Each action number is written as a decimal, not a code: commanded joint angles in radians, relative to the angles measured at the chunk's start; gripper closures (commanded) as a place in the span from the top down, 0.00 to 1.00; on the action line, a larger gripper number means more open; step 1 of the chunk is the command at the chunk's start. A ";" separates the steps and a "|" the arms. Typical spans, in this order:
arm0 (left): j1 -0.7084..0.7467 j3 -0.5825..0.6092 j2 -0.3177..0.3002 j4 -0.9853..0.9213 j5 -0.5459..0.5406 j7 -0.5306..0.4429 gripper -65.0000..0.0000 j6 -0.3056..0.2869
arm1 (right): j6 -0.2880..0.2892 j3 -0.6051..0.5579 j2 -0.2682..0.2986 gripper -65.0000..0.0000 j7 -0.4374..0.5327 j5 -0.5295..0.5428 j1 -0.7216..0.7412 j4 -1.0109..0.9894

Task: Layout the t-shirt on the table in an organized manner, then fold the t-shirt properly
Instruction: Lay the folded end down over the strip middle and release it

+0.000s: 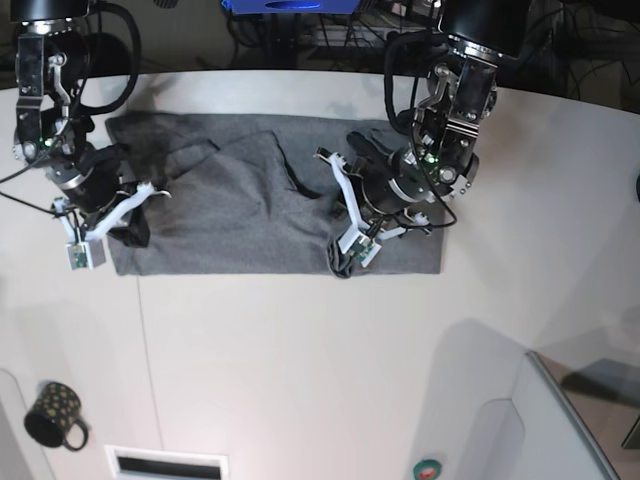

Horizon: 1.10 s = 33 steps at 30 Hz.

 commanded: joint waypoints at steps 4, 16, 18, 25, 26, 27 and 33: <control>-0.016 0.003 0.001 0.015 -0.012 -0.017 0.00 0.001 | 0.005 0.004 0.007 0.01 0.025 0.015 0.011 0.013; -0.016 0.043 -0.001 0.016 -0.012 -0.017 0.49 0.001 | 0.005 0.003 0.007 0.01 0.025 0.015 0.011 0.013; -0.017 0.077 -0.004 0.016 -0.012 -0.017 0.49 0.001 | 0.005 0.003 0.007 0.01 0.025 0.015 0.011 0.013; -0.017 0.144 0.004 0.016 -0.018 -0.017 0.49 0.001 | 0.005 0.003 0.007 0.01 0.025 0.015 0.009 0.013; -0.017 0.158 0.004 0.016 -0.020 -0.017 0.48 0.001 | 0.005 0.004 0.007 0.01 0.025 0.015 0.009 0.013; -0.019 0.167 0.004 0.019 -0.020 -0.017 0.48 0.001 | 0.005 0.004 0.007 0.01 0.025 0.015 0.009 0.013; -0.017 0.173 0.036 0.025 -0.020 -0.017 0.48 -0.002 | 0.005 0.004 0.007 0.01 0.025 0.015 0.009 0.015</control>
